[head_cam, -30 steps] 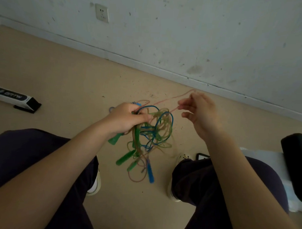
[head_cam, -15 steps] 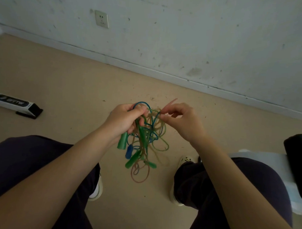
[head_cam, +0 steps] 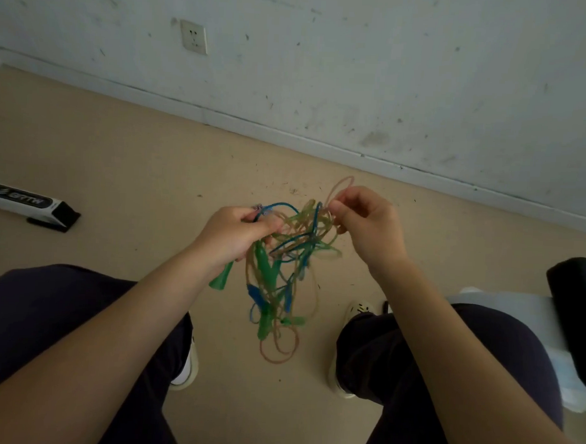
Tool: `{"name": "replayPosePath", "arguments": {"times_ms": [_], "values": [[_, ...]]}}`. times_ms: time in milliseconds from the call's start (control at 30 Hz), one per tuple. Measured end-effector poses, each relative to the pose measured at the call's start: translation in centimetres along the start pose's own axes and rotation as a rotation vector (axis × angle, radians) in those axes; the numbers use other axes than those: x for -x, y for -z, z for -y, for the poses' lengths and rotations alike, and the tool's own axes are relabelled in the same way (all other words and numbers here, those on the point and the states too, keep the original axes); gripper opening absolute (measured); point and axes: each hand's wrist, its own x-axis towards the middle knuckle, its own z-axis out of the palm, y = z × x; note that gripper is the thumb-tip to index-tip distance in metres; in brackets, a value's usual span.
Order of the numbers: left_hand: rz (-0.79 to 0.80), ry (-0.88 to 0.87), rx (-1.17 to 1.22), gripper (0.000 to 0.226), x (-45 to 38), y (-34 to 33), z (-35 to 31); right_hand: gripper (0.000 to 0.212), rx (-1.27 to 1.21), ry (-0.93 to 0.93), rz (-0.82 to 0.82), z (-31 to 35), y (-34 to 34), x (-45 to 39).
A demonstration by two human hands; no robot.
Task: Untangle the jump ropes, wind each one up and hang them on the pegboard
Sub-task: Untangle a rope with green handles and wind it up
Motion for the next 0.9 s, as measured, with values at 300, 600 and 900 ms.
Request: {"name": "replayPosePath", "arguments": {"times_ms": [300, 600, 900], "values": [[0.092, -0.269, -0.236, 0.055, 0.0, -0.2, 0.1, 0.013, 0.005, 0.09, 0.406, -0.3, -1.2, 1.2], [0.029, -0.209, -0.41, 0.024, -0.4, 0.6, -0.1, 0.011, -0.162, -0.081, -0.014, 0.3, 0.8, 0.0], [0.069, -0.06, -0.172, 0.021, 0.6, -0.2, -0.7, 0.037, 0.009, -0.204, -0.002, 1.1, 0.6, 0.7]]}}
